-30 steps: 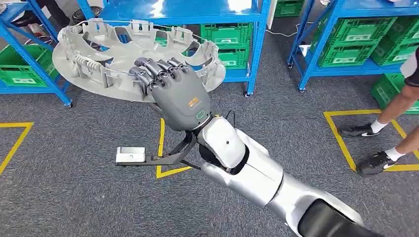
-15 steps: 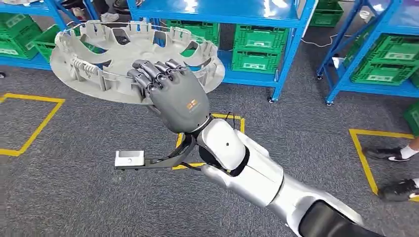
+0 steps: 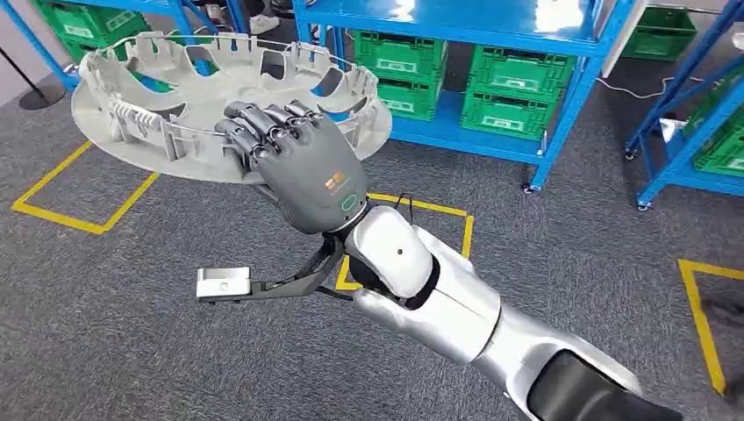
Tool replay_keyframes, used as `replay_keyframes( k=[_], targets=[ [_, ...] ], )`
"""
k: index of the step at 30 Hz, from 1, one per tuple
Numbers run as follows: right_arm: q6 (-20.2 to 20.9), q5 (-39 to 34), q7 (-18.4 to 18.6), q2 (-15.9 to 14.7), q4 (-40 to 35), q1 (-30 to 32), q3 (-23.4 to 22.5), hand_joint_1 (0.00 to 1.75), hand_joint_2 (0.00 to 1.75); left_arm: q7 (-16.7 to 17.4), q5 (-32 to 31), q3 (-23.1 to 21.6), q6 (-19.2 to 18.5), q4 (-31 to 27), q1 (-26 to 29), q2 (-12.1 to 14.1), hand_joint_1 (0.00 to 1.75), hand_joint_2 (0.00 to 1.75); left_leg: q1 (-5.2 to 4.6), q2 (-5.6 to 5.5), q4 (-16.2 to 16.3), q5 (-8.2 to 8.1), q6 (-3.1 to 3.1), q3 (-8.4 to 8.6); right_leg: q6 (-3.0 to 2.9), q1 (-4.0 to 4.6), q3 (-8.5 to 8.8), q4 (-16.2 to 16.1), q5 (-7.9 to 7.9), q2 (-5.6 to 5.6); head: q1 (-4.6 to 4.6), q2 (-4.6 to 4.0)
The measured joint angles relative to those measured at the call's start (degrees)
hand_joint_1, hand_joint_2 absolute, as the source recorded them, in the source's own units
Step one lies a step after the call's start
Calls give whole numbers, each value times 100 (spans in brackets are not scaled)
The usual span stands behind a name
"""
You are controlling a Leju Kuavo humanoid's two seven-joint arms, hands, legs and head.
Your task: Take the parts from the cabinet and place them on the table.
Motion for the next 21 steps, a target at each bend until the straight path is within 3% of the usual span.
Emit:
replay_keyframes(
  k=[1, 2, 5, 6, 7, 8, 10, 11, 12, 14, 15, 16, 17, 18, 20, 21],
  targets=[
    [0, 0, -2, 11, 0, -11, 0, 175, 175, -11, 2, 0, 2, 2, -16, -2, 0, 175, -77, 247, -231, -104, 53, 99, 36, 50, -15, 7, -4, -60, -6, 0],
    [2, -2, -2, 17, 0, -32, 2, 175, 175, -22, 2, 0, 9, 0, -19, -2, 0, 175, -69, 152, -248, -30, 151, 79, 71, 70, -26, 19, 2, -102, 11, 0],
    [2, -9, -2, 70, 0, -55, 4, 175, 175, -17, 2, 0, 9, 2, 4, -2, 0, 175, -62, -31, -246, 6, 232, 10, 148, 86, -9, -11, 21, -266, 4, 0],
    [2, -13, 6, 85, 0, -60, 4, 175, 175, -15, 2, 0, 9, 2, 9, -11, 0, 175, -16, -88, -293, 47, 287, 29, 202, 60, -41, 34, -41, -180, 2, 0],
    [0, -13, 0, 90, 0, -69, 4, 175, 175, -13, 0, 0, 9, 2, -2, -15, 0, 175, -15, -152, -295, 72, 325, 6, 230, 35, -115, 244, -204, 171, 4, 0],
    [0, -13, 0, 85, 0, -76, 4, 175, 175, -13, -11, 0, 7, 2, -18, -13, 0, 175, -12, -201, -294, 88, 352, -23, 238, 27, -281, 612, -421, 357, 13, 0],
    [-2, -13, 11, 68, 0, -68, 4, 175, 175, -2, -42, 0, -11, 0, -44, -11, 0, 175, -19, -345, -285, 112, 378, -77, 250, 25, -694, 1514, -811, 487, 11, 0],
    [-2, -13, 31, 59, 0, -66, 4, 175, 175, 11, -64, 0, -18, 0, -45, -11, 0, 175, -22, -425, -274, 124, 375, -100, 246, 29, -808, 1761, -864, 497, 11, 0],
    [-2, -4, 41, 46, 0, -57, 4, 175, 175, 28, -79, 0, -18, 0, -45, -9, 0, 175, -22, -509, -260, 135, 366, -117, 236, 29, -786, 1730, -774, 505, 11, 0],
    [-2, 20, 94, 33, 0, -37, 4, 175, 175, 46, -101, 0, -18, 0, -40, -9, 0, 175, -21, -693, -229, 157, 333, -143, 184, 25, -359, 899, -302, 562, 13, 0],
    [-4, 33, 105, 28, -11, -38, 4, 175, 175, 57, -123, 0, -18, 0, -43, -11, 0, 175, -21, -765, -212, 168, 314, -156, 153, 23, -88, 379, -82, 691, 11, 0],
    [-11, 44, 105, 24, -20, -37, 4, 175, 175, 66, -136, 0, -20, 0, -47, -22, 0, 175, -10, -815, -203, 185, 286, -181, 117, 11, 38, 100, -155, 980, 7, 0],
    [-20, 59, 103, 24, -41, -35, 4, 175, 175, 72, -138, 0, -18, -2, -65, -22, 0, 175, -30, -863, -183, 201, 248, -214, 144, 20, 15, 47, -117, 949, 9, 0],
    [-26, 70, 105, 20, -57, -29, 4, 175, 175, 72, -138, 0, -18, -4, -60, -20, 0, 175, -16, -901, -210, 230, 202, -241, 133, 39, 10, 56, -107, 870, 0, 0],
    [-33, 79, 122, 20, -74, -22, 4, 175, 175, 70, -138, 0, -18, -4, -40, -20, 0, 175, 15, -1019, -274, 289, 107, -255, 55, 59, 13, 33, -66, 778, 9, 0],
    [-33, 92, 133, 20, -87, -19, 4, 175, 175, 70, -138, -2, -18, -7, -38, 4, 0, 175, 15, -1011, -258, 289, 91, -300, 4, -4, 51, -32, -15, 680, 11, 0]
  ],
)
